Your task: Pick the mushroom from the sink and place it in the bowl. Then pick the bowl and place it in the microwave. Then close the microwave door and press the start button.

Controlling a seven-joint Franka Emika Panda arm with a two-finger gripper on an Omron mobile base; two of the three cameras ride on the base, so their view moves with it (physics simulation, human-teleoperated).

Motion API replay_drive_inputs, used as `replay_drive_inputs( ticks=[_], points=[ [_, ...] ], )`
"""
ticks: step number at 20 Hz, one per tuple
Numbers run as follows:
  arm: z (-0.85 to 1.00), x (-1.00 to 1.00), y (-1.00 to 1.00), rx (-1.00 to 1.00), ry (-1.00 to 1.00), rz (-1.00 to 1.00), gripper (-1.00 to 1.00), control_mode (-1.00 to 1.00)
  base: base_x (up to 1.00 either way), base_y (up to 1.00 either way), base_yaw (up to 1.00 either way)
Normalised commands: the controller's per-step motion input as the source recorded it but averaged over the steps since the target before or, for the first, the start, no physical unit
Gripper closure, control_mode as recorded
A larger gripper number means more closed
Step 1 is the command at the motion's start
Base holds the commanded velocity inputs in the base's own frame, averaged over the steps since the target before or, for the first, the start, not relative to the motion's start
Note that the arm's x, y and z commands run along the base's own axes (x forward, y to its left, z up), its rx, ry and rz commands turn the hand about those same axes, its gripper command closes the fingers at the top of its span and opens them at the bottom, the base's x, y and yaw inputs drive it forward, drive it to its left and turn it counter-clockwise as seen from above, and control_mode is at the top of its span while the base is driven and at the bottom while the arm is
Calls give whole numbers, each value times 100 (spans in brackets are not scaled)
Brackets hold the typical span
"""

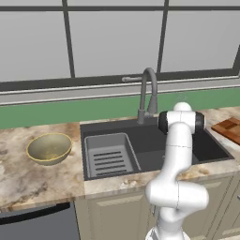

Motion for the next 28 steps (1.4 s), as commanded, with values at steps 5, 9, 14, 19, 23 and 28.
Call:
replay_drive_inputs(
  ticks=[5,9,14,19,23,28],
  points=[
    [-29,21,0,2,-14,12,-100,-100,0,0,0],
    [-30,14,0,2,-12,10,-100,-100,0,0,0],
    [-22,13,0,1,-8,8,-100,-100,0,0,0],
    [-5,23,0,2,-8,2,-100,-100,0,0,0],
    [0,25,0,5,-9,0,-100,-100,0,0,0],
    [0,6,-5,3,-2,0,100,-100,0,0,0]
  ],
)
